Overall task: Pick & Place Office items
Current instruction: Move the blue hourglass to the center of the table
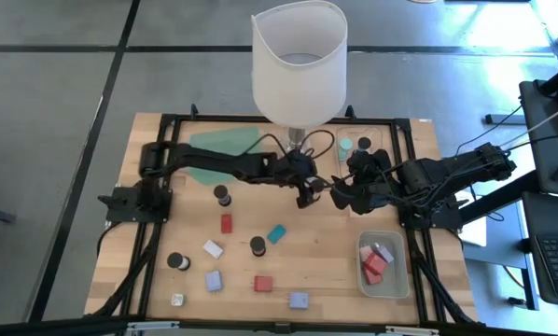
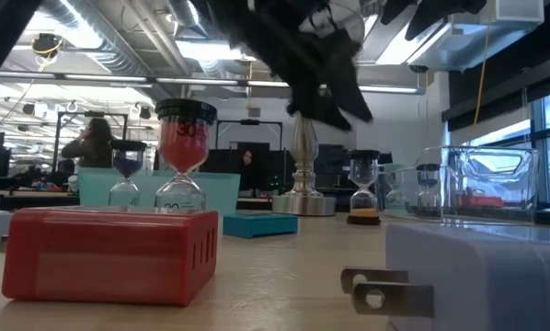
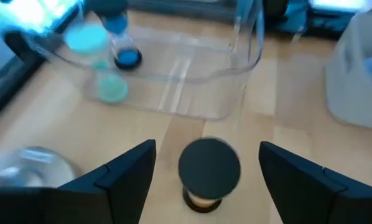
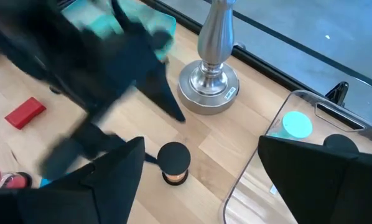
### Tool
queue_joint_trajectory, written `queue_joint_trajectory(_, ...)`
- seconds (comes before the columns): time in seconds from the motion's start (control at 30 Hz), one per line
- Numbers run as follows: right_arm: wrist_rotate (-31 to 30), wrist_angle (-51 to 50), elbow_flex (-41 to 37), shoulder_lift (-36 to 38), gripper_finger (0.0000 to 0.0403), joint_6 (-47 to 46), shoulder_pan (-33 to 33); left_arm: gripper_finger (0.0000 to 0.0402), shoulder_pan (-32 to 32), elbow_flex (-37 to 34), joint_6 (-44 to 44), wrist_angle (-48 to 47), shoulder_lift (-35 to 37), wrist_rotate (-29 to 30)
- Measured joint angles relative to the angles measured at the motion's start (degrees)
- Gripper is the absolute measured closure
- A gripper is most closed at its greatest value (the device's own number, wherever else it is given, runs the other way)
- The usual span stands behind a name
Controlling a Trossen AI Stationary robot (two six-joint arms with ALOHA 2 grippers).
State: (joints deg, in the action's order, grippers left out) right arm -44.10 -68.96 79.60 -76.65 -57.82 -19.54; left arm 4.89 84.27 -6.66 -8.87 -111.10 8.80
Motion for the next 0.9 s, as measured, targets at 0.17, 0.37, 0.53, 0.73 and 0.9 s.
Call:
queue_joint_trajectory(0.17, -0.02, -0.01, -0.01, -0.01, 0.0085, 0.24, 0.01, 0.0123, -0.02, 0.02, -1.75, -12.99, 9.4, 0.1)
queue_joint_trajectory(0.37, -0.27, 0.0, -0.01, -0.01, 0.0085, 0.24, 0.01, 0.0123, -1.56, 0.02, -4.78, -40.26, 23.33, 1.5)
queue_joint_trajectory(0.53, -0.46, 0.09, -0.01, -0.01, 0.0085, 0.2, 0.01, 0.0123, -6.13, -0.14, -4.83, -58.16, 32.83, 3.67)
queue_joint_trajectory(0.73, -1.76, 0.28, -0.01, 0.0, 0.0085, -0.18, -0.01, 0.0123, -11.85, -7.86, -11.1, -62.51, 43.2, 3.71)
queue_joint_trajectory(0.9, -4.08, 0.43, -0.01, -0.01, 0.0085, -1.36, 0.01, 0.0123, -14.63, -18.85, -18.99, -61.77, 50.02, 7.38)
